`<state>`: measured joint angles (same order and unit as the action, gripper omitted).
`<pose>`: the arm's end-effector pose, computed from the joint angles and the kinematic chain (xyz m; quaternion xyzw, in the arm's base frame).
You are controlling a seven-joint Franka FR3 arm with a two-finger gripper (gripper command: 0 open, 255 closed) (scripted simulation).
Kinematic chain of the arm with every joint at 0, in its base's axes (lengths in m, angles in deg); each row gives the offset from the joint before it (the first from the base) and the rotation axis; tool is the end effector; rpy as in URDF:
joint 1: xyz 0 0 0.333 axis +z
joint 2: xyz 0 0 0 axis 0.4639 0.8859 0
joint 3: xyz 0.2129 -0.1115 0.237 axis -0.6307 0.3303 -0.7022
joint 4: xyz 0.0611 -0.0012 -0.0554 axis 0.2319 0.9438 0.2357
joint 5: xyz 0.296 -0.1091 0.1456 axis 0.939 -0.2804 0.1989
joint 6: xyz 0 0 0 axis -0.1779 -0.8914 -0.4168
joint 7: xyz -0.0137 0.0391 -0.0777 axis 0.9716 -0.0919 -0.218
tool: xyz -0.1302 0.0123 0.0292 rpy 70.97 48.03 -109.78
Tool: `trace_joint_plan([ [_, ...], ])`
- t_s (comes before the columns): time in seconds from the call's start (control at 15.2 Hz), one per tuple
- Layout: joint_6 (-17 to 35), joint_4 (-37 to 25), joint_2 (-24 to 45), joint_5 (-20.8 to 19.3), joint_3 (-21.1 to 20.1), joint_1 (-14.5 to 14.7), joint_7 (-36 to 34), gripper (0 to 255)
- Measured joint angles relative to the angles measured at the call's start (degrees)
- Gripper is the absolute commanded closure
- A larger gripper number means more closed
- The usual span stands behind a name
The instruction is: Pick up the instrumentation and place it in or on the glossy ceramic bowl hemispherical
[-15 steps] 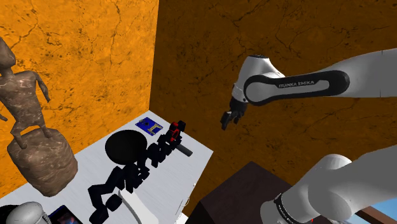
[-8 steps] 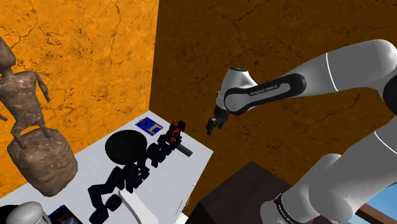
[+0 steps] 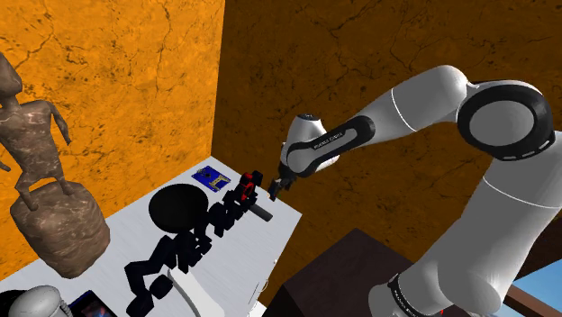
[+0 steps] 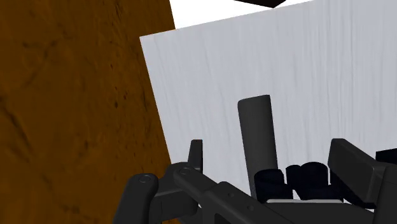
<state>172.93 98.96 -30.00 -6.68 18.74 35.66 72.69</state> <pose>0.4913 0.0745 0.2530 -0.9943 -0.1024 0.0212 0.0224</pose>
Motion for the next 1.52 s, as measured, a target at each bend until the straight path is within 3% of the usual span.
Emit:
trace_joint_plan([
  [0.53, 5.2, -12.2, 16.3, 1.2, -2.7, 0.4, 3.5, 0],
  [0.99, 8.8, -14.3, 21.9, 1.3, -3.0, 0.5, 4.0, 0],
  [1.45, 9.2, -14.6, 22.5, 1.3, -3.0, 0.5, 4.0, 0],
  [1.52, 9.2, -14.6, 22.5, 1.3, -3.0, 0.5, 4.0, 255],
])
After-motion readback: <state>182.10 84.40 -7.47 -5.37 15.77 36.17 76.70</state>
